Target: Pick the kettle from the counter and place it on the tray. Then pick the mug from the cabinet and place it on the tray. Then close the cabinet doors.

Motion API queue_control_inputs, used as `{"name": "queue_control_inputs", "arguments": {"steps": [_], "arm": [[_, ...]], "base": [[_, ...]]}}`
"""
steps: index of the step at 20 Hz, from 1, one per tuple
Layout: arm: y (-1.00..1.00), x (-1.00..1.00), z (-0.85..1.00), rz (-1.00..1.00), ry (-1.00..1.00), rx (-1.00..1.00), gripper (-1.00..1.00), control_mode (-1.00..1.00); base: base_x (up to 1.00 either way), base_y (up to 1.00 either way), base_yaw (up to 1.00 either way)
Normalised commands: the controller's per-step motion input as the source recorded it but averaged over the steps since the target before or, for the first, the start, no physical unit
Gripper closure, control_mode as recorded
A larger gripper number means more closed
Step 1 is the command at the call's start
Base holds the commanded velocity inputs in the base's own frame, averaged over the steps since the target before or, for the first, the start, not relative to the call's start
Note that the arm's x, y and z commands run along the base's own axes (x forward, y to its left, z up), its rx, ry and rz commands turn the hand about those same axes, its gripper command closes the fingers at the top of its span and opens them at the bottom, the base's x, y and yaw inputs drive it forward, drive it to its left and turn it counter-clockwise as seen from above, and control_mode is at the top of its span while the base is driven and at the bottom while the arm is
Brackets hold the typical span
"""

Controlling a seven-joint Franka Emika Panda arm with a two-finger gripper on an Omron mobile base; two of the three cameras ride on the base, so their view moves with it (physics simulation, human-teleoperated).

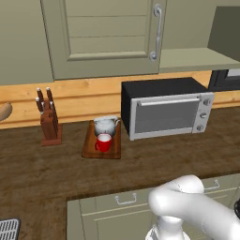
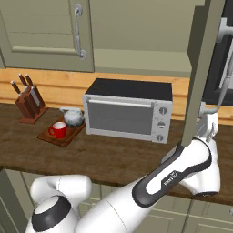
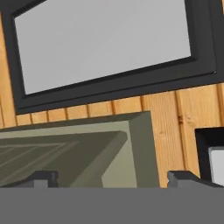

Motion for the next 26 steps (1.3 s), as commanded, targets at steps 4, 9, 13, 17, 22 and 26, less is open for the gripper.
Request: {"name": "queue_control_inputs", "arguments": {"steps": [4, 9, 13, 17, 22, 26], "arm": [[0.00, -0.11, 0.69, 0.00, 0.00, -0.03, -1.00, -1.00], [0.05, -0.21, 0.72, 0.00, 0.00, -0.09, -1.00, -1.00], [0.30, -0.15, 0.86, 0.00, -0.01, -0.14, -1.00, -1.00], [0.45, -0.11, 0.89, 0.00, -0.01, -0.21, -1.00, -1.00], [0.54, -0.10, 0.93, 0.00, -0.03, -0.24, -1.00, -1.00], [0.61, -0.16, 0.93, -0.03, -0.07, -0.27, -1.00, -1.00]], "base": [[0.00, 0.00, 0.00], [0.00, 0.00, 0.00], [0.00, 0.00, 0.00], [0.00, 0.00, 0.00], [0.00, 0.00, 0.00], [0.00, 0.00, 0.00]]}}
